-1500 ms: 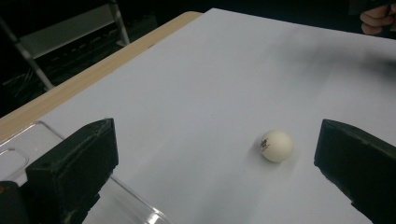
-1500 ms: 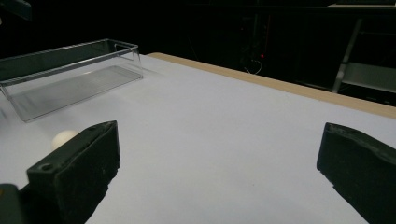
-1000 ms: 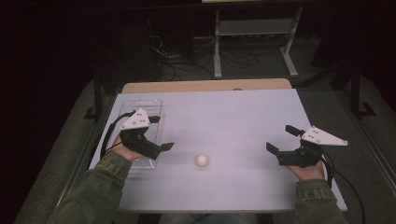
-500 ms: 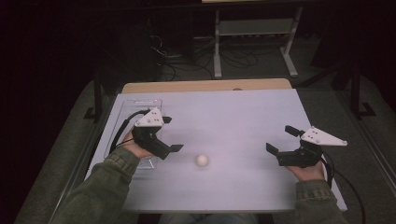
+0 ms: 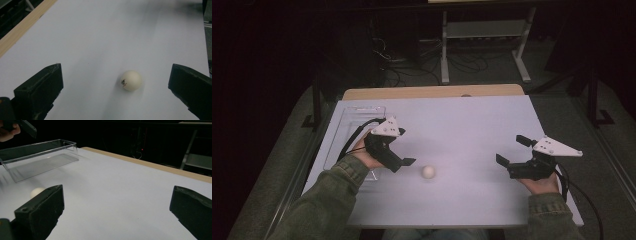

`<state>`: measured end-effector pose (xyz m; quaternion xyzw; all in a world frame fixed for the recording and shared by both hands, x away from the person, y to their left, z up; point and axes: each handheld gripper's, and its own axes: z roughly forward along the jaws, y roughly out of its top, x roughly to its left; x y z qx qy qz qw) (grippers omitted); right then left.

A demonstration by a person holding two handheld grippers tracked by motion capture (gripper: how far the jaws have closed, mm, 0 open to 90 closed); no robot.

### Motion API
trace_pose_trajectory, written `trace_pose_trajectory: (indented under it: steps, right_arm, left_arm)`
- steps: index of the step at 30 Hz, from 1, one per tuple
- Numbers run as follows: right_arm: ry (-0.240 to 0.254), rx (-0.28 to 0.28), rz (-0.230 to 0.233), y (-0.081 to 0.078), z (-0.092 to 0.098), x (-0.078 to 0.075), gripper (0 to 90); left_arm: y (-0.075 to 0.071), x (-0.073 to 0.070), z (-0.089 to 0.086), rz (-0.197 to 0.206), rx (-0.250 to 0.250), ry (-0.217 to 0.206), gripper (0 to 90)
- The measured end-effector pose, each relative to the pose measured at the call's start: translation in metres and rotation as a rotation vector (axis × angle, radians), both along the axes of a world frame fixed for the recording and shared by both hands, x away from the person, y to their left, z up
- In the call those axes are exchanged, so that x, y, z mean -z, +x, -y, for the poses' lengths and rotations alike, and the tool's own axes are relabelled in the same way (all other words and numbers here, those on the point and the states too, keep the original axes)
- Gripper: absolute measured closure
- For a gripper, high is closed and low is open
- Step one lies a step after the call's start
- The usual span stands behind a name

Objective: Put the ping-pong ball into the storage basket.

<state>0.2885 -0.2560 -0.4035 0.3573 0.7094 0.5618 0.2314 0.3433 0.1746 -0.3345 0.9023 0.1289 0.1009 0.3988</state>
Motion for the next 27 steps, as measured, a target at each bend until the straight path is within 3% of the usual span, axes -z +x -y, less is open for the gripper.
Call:
trace_pose_trajectory:
  steps: [9, 11, 24, 27]
  right_arm:
    - [0.006, 0.010, 0.002, -0.003, 0.003, 0.000, 0.0]
    - [0.007, 0.009, 0.002, -0.003, 0.003, 0.000, 0.0]
    - [0.002, -0.002, -0.004, -0.002, 0.002, 0.000, 0.0]
    - [0.002, -0.005, -0.006, -0.002, 0.001, 0.001, 0.0]
  left_arm:
    - [0.007, 0.003, 0.011, -0.038, 0.046, 0.041, 0.0]
    - [0.008, 0.005, 0.014, -0.043, 0.061, 0.070, 0.0]
    - [0.015, 0.014, 0.026, -0.069, 0.075, 0.112, 0.0]
    - [0.016, 0.017, 0.033, -0.073, 0.097, 0.141, 0.0]
